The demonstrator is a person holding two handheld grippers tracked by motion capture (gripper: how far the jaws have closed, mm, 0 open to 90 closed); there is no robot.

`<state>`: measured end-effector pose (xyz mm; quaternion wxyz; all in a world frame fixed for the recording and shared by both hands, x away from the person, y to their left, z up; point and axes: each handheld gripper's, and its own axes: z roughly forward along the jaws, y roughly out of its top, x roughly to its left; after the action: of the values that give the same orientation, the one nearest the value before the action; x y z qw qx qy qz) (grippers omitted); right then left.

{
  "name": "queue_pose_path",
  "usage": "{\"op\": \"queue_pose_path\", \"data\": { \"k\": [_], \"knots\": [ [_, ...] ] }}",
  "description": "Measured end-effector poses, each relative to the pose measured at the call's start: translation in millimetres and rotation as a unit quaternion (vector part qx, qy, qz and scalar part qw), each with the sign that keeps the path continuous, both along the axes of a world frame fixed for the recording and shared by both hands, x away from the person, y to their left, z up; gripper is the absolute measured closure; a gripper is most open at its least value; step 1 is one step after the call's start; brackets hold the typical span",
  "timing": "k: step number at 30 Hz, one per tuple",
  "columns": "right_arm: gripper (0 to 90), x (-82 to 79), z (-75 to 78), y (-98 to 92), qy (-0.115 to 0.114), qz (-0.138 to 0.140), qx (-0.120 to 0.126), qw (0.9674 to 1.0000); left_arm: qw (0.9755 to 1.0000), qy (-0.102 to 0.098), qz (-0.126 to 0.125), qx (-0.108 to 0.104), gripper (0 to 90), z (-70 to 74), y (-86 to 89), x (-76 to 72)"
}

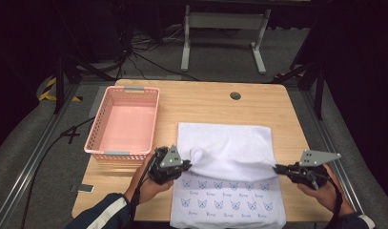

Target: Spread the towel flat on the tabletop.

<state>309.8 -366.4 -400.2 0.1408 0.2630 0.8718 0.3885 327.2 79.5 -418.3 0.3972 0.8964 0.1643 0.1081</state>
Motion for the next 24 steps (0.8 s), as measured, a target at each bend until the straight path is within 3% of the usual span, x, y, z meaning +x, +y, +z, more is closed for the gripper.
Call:
{"op": "queue_pose_path", "data": {
  "k": [1,2,4,6,8,10,12,15,17,19,24],
  "knots": [
    [86.9,-7.2,-7.5,0.4,0.018,0.005,-0.013,0.9997,0.9999,0.002,-0.005,0.011,82.9,-5.1,-0.8,-4.3],
    [86.8,-13.6,-19.3,0.6,0.035,0.006,-0.02,0.9992,0.9995,0.018,-0.01,0.026,82.8,-14.5,-1.7,-9.2],
    [86.7,-16.4,-26.2,1.3,0.045,0.01,-0.027,0.9986,0.9991,0.022,-0.011,0.033,82.7,-20.0,-2.5,-10.5],
    [86.6,-19.2,-38.3,2.5,0.063,0.009,-0.042,0.9971,0.9976,0.022,-0.012,0.065,82.6,-29.9,-5.2,-10.2],
    [86.5,-19.0,-45.2,3.7,0.072,0.007,-0.049,0.9962,0.9965,0.03,-0.005,0.078,82.8,-36.5,-5.7,-6.5],
    [86.7,-17.6,-46.1,3.9,0.075,0.003,-0.044,0.9962,0.9968,0.043,0.005,0.068,83.0,-40.1,-5.3,0.0],
    [86.9,-14.2,-46.1,4.0,0.069,-0.005,-0.051,0.9963,0.9961,0.034,0.016,0.08,83.1,-38.9,-7.6,5.4],
    [87.0,-4.3,-46.9,5.5,0.053,-0.026,-0.058,0.9966,0.9955,0.033,0.043,0.078,83.2,-39.3,-10.7,19.5],
    [87.0,3.4,-46.7,7.7,0.038,-0.037,-0.07,0.9962,0.9951,0.02,0.057,0.078,83.2,-40.0,-14.3,29.3],
    [87.0,14.5,-47.1,9.6,0.024,-0.056,-0.078,0.9951,0.9943,0.009,0.075,0.076,83.3,-40.7,-19.2,43.0],
    [87.1,47.9,-48.6,9.1,0.005,-0.088,-0.082,0.9928,0.992,0.008,0.106,0.068,83.4,-41.3,-25.8,73.3]
  ]
}}
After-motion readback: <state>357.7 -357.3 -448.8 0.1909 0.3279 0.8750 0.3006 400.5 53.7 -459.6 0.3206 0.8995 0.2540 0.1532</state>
